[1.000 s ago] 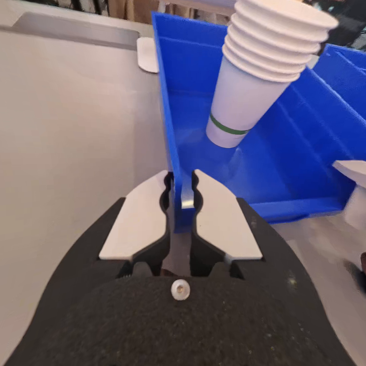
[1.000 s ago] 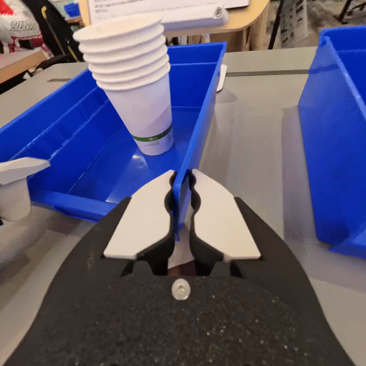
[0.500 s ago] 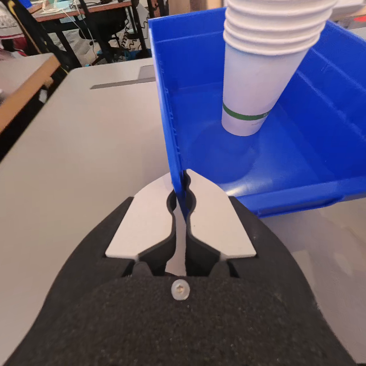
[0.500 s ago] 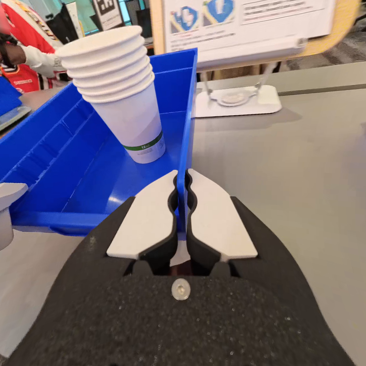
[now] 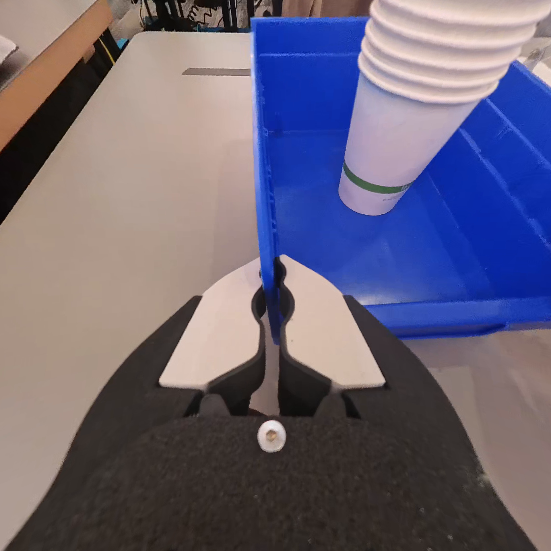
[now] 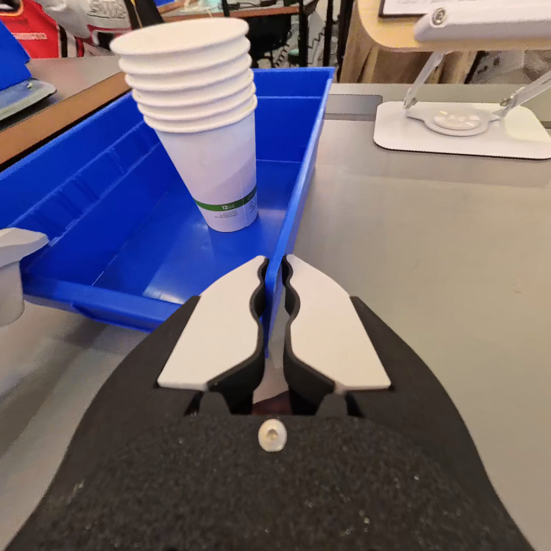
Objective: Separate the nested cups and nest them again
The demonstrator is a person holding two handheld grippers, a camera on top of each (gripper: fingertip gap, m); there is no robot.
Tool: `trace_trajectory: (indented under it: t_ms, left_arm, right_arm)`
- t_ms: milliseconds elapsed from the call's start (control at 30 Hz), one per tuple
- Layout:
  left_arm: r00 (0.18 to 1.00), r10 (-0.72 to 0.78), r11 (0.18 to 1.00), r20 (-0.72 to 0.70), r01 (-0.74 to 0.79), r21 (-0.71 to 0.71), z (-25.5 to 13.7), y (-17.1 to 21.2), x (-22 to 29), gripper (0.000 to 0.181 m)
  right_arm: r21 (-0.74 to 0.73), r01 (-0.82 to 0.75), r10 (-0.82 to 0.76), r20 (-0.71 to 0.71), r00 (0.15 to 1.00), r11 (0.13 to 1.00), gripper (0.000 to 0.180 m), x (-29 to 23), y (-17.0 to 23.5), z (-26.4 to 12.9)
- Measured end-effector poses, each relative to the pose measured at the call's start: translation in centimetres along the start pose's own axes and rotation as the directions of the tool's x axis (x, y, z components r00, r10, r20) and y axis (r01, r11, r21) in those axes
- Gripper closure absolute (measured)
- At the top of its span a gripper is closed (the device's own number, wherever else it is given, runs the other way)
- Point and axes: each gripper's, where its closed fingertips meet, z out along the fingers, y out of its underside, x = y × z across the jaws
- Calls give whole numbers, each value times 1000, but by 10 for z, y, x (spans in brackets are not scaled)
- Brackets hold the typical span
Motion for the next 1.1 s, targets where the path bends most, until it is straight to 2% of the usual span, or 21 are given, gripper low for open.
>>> trace_trajectory:
  t_ms: [133, 233, 333, 367, 433, 500, 533, 667, 800, 967, 1100]
  left_arm:
    - [1000, -1, 1000, -13, 1, 9, -1, 3, 2, 178]
    - [997, -4, 1000, 77, 3, 9, -9, 2, -10, 143]
    - [985, -90, 990, 145, 73, 122, -47, -18, -23, 131]
    - [984, -127, 979, 125, 104, 173, -62, -27, -18, 131]
    - [984, -179, 954, -21, 179, 240, -90, -41, 16, 127]
    - [976, -165, 937, -140, 200, 287, -112, -48, 64, 125]
    - [979, -134, 937, -157, 176, 301, -117, -46, 88, 125]
    - [984, -63, 947, -167, 111, 303, -108, -21, 171, 125]
    - [984, -29, 961, -174, 76, 268, -78, -6, 212, 123]
    - [995, 44, 975, -92, -23, 220, -58, 10, 216, 123]
    - [992, 50, 974, -115, -23, 224, -63, 9, 222, 125]
  right_arm:
    - [7, 22, -22, 47, 999, 1000, 167, 1, 1, -3]
    - [15, 32, -34, 112, 993, 999, 140, 4, -2, -19]
    - [105, 85, -103, 181, 978, 991, 136, 17, -17, -60]
    - [139, 107, -137, 225, 965, 984, 136, 24, -21, -78]
    - [177, 151, -196, 277, 941, 973, 136, 48, -22, -112]
    - [192, 177, -230, 301, 926, 965, 136, 88, -18, -139]
    - [206, 189, -245, 297, 923, 960, 136, 112, -16, -150]
    - [243, 218, -270, 207, 940, 945, 135, 216, -10, -173]
    - [221, 78, -124, 202, 971, 972, 134, 290, -5, -173]
    - [190, -89, 44, 231, 972, 978, 135, 328, 14, -180]
    - [167, -90, 46, 249, 967, 982, 137, 327, 16, -177]
